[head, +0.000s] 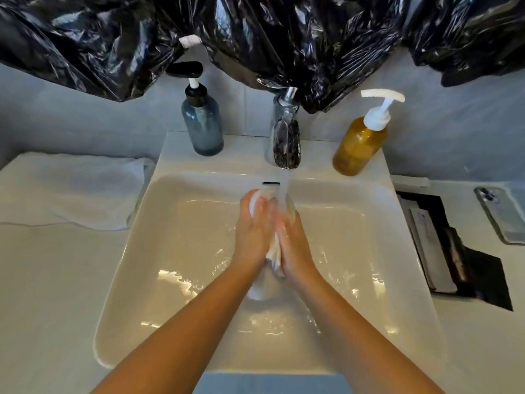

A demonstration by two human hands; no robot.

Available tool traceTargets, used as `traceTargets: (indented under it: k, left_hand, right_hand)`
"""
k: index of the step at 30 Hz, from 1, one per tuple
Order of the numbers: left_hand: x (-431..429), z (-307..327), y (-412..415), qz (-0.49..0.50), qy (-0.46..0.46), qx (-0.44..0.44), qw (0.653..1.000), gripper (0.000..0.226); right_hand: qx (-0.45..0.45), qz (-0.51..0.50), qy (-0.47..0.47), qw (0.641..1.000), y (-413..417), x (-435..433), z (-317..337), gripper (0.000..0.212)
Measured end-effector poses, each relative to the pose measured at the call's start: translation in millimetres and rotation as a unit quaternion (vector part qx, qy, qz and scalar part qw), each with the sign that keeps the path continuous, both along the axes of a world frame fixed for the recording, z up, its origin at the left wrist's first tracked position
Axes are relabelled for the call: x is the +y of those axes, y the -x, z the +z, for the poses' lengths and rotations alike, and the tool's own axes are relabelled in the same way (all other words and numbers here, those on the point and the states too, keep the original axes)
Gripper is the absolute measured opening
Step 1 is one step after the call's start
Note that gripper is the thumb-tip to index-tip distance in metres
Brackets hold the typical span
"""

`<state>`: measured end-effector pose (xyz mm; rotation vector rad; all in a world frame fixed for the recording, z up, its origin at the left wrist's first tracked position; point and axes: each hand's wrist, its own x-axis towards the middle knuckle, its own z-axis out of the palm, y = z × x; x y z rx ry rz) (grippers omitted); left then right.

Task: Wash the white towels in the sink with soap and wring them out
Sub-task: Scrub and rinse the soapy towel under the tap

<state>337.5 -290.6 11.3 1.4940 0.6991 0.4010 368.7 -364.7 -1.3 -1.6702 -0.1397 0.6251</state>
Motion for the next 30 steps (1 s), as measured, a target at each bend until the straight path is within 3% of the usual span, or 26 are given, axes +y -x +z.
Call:
traceTargets:
  k: [1,3,5,7,8,10,13,15,19,21,23,26,30]
  left_hand:
    - [1.2,-4.9,-3.0,0.005,-0.024,-0.005,1.000,0.027]
    - [2.3,-17.0,-7.8,0.005,-0.057,-0.017,0.998,0.024]
    - [1.9,-19.3,-12.3,0.002,-0.049,-0.023,0.999,0.019]
    - [1.3,-7.4,-15.5,-0.021,-0.029,-0.029,0.999,0.019]
    - [2.5,-1.6,-15.7,-0.045,-0.016,-0.028,0.998,0.027]
    - [5.5,10.3,-6.8,-0.095,0.008,-0.011,0.995,0.065]
    - [12.2,16.5,17.0,-0.193,-0.088,0.038,0.977,0.093]
    - [17.0,21.9,18.3,-0.251,-0.130,0.108,0.953,0.104]
    - [24.4,25.0,1.5,-0.196,-0.191,0.159,0.949,0.044]
    - [27.4,29.6,7.5,-0.206,-0.199,0.164,0.944,0.053]
    - [30.2,32.5,16.9,-0.255,-0.196,0.187,0.928,0.075]
    - [33.4,36.7,23.3,-0.279,-0.121,0.174,0.937,0.071]
    - [44.9,22.7,24.8,-0.315,0.039,0.098,0.943,0.066]
  right_hand:
    - [-0.032,0.006,0.020,0.999,-1.6,-0.2,-5.0,0.065]
    - [-0.054,0.003,0.058,0.997,-8.3,0.2,-15.3,0.049]
    - [-0.019,-0.037,0.015,0.999,-14.7,-1.5,-18.5,0.017]
    - [0.017,-0.070,-0.024,0.997,-19.4,-2.2,-12.7,0.008]
    - [0.014,-0.075,-0.043,0.996,-20.4,-4.3,-7.1,0.011]
    - [0.018,-0.081,-0.086,0.993,-21.5,-10.2,-5.5,0.028]
    - [0.115,-0.082,-0.171,0.975,-19.1,-14.3,0.3,0.038]
    - [0.173,-0.059,-0.201,0.962,-17.4,-15.7,-0.1,0.055]
    - [0.167,-0.008,-0.161,0.973,-25.4,-22.0,8.6,0.078]
    - [0.146,-0.001,-0.133,0.980,-33.0,-26.6,16.2,0.085]
    - [0.169,0.005,-0.180,0.969,-36.8,-28.0,20.6,0.087]
    - [0.193,-0.016,-0.217,0.957,-37.5,-23.0,20.2,0.065]
    - [0.147,-0.031,-0.228,0.962,-44.7,-17.1,9.5,0.037]
